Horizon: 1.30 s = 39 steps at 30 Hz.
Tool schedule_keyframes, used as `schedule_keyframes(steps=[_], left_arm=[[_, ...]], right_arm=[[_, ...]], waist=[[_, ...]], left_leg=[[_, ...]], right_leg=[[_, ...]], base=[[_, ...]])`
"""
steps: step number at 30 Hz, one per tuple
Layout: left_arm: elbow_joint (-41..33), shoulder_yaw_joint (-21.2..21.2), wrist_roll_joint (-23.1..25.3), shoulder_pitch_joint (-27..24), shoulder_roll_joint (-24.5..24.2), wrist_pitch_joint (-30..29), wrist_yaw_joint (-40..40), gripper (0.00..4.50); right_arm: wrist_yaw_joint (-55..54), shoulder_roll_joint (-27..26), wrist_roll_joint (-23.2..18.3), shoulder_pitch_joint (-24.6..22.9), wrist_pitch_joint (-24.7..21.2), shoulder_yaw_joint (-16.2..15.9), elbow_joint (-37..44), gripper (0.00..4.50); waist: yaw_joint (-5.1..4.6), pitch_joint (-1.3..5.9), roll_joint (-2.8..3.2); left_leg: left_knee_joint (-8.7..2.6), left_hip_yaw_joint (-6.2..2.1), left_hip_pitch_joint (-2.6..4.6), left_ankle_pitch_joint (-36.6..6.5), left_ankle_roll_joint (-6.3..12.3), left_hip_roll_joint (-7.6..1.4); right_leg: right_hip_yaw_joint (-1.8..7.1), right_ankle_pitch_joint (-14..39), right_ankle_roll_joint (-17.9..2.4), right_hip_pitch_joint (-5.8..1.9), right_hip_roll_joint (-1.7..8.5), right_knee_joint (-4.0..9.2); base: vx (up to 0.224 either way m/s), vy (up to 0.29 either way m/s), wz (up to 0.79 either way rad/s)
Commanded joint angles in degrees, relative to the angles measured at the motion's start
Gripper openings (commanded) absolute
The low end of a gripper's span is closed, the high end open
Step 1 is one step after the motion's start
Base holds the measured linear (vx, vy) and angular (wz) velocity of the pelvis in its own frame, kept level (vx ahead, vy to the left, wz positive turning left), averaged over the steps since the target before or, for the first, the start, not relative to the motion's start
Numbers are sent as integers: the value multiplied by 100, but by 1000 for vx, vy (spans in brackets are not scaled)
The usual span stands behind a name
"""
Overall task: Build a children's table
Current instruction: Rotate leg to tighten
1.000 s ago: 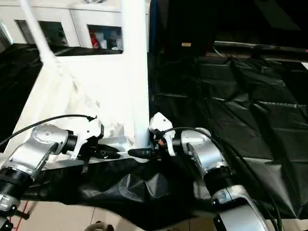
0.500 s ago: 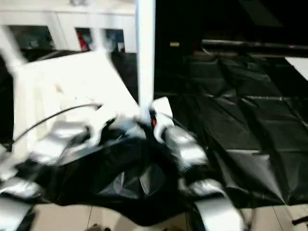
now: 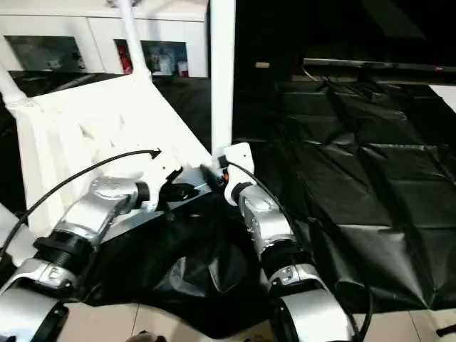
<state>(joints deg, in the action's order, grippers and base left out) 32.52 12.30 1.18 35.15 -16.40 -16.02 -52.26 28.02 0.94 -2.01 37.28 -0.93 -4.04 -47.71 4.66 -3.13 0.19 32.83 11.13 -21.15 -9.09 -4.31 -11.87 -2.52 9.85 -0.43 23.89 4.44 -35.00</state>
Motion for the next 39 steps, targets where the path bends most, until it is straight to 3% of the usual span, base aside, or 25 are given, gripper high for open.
schedule_keyframes(steps=[1,5,7,9,13,18,25,34,39], left_arm=[[-327,161,-286,-71,48,358,-480,0],[-519,246,-378,-226,-258,492,-1084,0],[-706,314,-487,-347,-479,591,-1560,0],[-859,370,-542,-466,-713,631,-1970,0],[-860,368,-566,-524,-879,714,-2233,0],[-949,377,-627,-612,-1073,759,-2524,0],[-966,400,-619,-642,-1129,751,-2599,0],[-808,289,-556,-566,-897,707,-2142,0],[-648,158,-521,-388,-561,533,-1532,0]], right_arm=[[970,11,81,-102,-2,-570,300,376],[2049,468,-49,-274,-71,-760,728,376],[2514,713,-84,-336,-101,-829,869,376],[3056,975,-165,-372,-154,-901,980,376],[3571,1218,-268,-395,-260,-985,1125,376],[4061,1440,-324,-478,-401,-1052,1407,376],[4118,1422,-324,-492,-426,-1115,1388,348],[3768,1196,-337,-621,-609,-1022,1456,276],[2354,671,-234,-445,-616,-635,923,266]], waist=[[14,411,7],[58,401,12],[68,397,-13],[90,384,6],[111,375,3],[167,386,-20],[176,387,-20],[183,381,-24],[96,364,-17]], left_leg=[[-340,-59,51,-1378,119,-86],[-328,-44,57,-1376,209,-109],[-335,-46,59,-1418,203,-119],[-345,-41,80,-1582,171,-136],[-358,-44,96,-1703,117,-144],[-346,-39,90,-1553,111,-134],[-344,-43,85,-1498,101,-135],[-348,-45,94,-1569,58,-132],[-373,-77,94,-1794,-110,-104]], right_leg=[[189,894,-1149,-327,288,388],[185,919,-1214,-320,284,381],[181,981,-1234,-320,285,386],[182,1185,-1240,-290,280,388],[191,1428,-1198,-272,290,407],[196,1264,-1211,-273,290,385],[191,1273,-1215,-269,296,381],[193,1410,-1164,-262,302,400],[202,1984,-982,-257,323,456]], base=[[0,0,0],[0,0,0],[0,0,0],[0,0,0],[0,0,0],[0,0,0],[0,0,0],[0,0,0],[0,0,0]])
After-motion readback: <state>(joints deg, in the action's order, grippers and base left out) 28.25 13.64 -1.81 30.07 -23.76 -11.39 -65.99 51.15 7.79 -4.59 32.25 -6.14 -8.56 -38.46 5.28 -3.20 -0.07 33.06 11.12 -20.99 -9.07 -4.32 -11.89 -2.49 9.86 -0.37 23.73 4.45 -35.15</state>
